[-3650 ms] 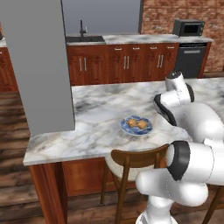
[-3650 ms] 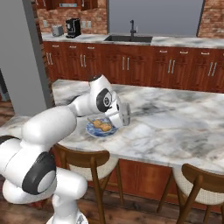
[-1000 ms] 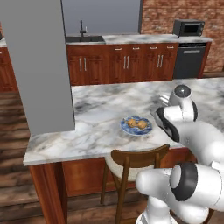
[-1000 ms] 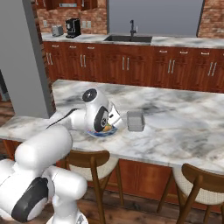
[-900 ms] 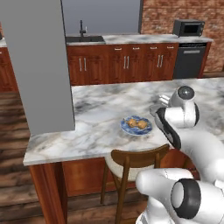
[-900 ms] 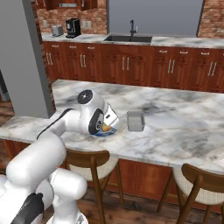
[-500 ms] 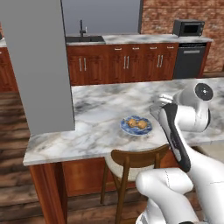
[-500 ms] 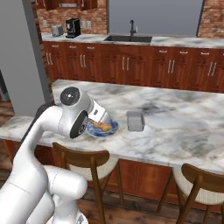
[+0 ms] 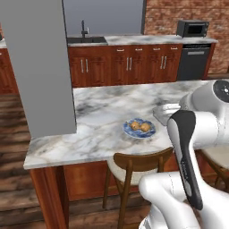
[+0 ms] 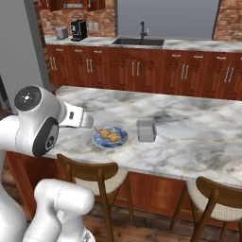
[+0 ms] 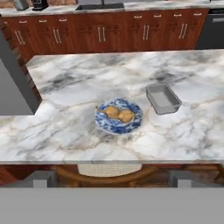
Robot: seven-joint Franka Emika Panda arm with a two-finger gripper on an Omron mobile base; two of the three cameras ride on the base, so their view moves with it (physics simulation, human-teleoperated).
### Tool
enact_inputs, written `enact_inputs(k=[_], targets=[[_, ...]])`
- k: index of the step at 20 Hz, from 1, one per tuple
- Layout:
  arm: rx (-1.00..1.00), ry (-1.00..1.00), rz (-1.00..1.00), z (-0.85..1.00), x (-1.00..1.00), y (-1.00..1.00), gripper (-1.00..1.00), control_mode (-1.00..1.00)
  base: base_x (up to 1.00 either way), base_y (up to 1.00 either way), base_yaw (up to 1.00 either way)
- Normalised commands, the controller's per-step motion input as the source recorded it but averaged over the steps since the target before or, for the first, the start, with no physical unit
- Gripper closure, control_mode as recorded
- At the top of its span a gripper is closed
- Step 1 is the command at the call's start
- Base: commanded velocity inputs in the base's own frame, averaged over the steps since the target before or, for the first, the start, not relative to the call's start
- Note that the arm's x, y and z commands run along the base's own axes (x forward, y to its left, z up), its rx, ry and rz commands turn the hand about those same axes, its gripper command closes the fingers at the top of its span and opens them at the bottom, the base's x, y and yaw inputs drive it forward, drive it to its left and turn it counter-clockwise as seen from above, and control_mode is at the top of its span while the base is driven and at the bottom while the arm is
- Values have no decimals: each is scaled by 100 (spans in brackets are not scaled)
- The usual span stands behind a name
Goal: Retrieve the tupperware and aluminum foil from the cabinet and place them on the dining counter near the plate with onions to prepare for storing leftovers.
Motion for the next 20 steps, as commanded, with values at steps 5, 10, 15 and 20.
enact_inputs(k=[5, 10, 15, 20], targets=[[-16, 0, 2, 22, -77, 5, -100, -100, 0, 0, 0], [-3, 0, 0, 1, -13, 0, -100, 100, -75, 6, 2], [0, 0, 0, 0, 0, 0, -100, 100, -86, 86, 26], [0, 0, 0, 0, 0, 0, -100, 100, -11, 100, 38]])
